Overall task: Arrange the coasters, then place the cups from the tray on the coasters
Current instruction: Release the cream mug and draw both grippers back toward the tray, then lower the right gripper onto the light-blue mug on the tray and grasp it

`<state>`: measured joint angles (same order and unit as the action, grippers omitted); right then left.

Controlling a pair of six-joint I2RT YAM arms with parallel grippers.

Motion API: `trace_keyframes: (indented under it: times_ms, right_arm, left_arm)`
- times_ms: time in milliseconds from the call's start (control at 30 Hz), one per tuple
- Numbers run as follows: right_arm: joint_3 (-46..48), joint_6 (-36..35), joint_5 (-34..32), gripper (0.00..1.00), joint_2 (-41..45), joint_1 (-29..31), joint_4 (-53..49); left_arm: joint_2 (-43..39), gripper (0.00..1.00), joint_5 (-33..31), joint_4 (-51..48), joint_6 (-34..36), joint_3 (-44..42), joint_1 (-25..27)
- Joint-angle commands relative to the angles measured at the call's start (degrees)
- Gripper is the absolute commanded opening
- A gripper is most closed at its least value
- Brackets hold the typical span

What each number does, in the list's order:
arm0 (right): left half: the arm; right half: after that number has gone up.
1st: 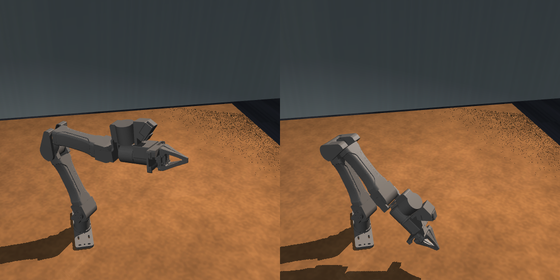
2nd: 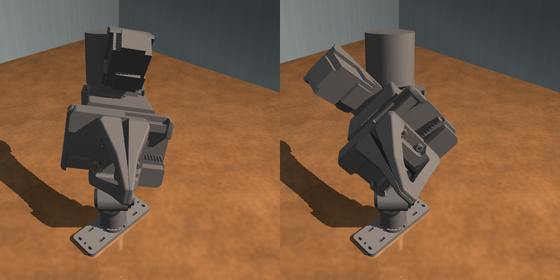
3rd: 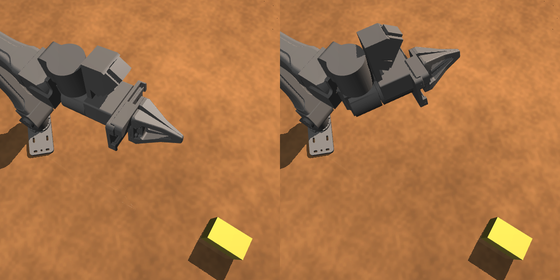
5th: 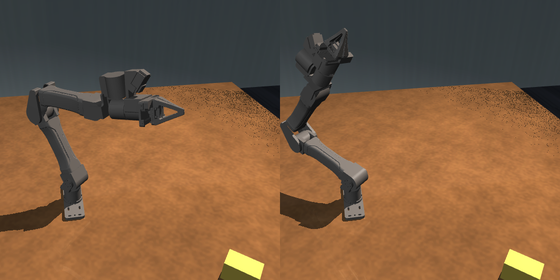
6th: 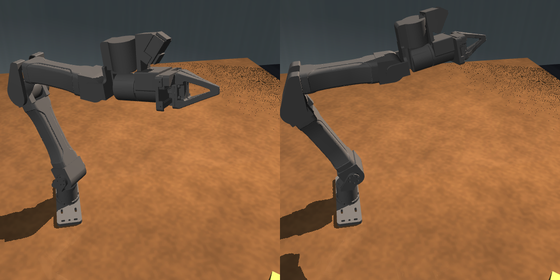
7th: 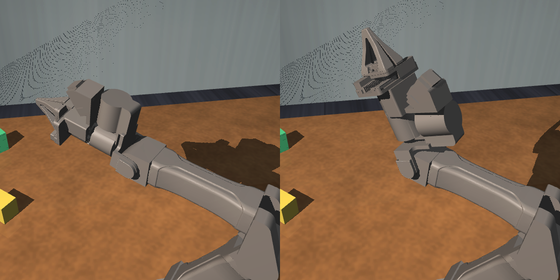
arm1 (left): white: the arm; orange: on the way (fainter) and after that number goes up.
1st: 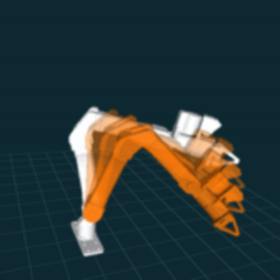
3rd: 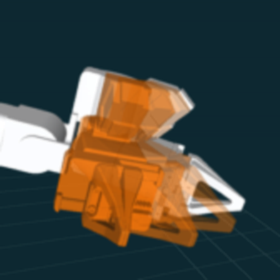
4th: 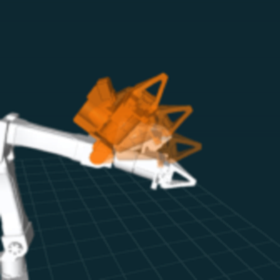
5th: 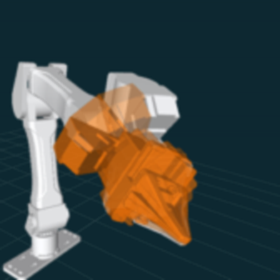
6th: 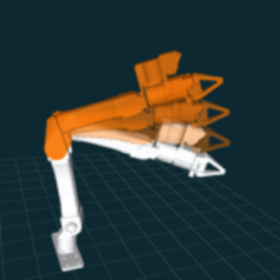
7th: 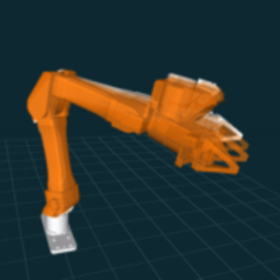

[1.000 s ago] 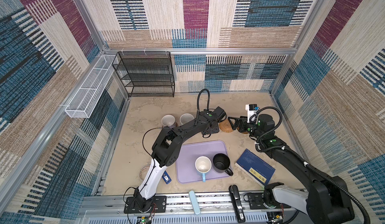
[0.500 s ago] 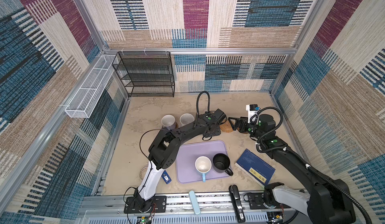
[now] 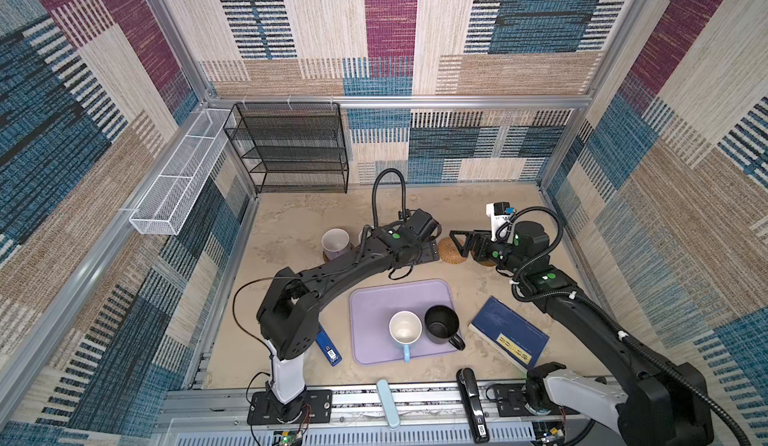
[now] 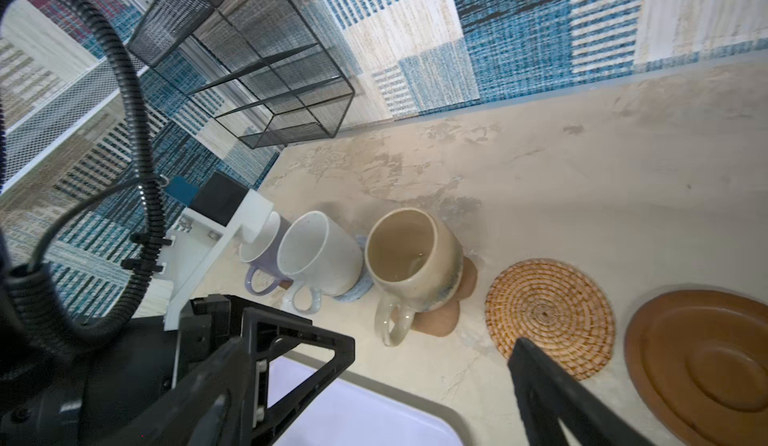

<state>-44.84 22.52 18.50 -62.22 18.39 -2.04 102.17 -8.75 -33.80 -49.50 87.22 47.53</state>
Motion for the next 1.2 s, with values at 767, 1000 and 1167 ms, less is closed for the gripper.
trace_keyframes:
  times_ms: [767, 1000, 1167]
  right_arm:
    - [-8.9, 10.2, -15.8, 0.71, 4.8, 35.1, -37.7]
    - [-7.7, 16.8, -18.5, 0.62, 1.7, 45.7, -37.5]
    - [-6.0, 21.6, -18.5, 0.57, -1.1, 52.5, -34.7]
  left_arm:
    - [-44.4, 0.95, 18.2, 0.7, 10.1, -37.4, -7.0]
    - [-46.2, 0.94, 21.2, 2.5, 9.1, -41.8, -7.0]
    - [-47.6, 0.94, 18.9, 0.1, 9.0, -42.5, -7.0]
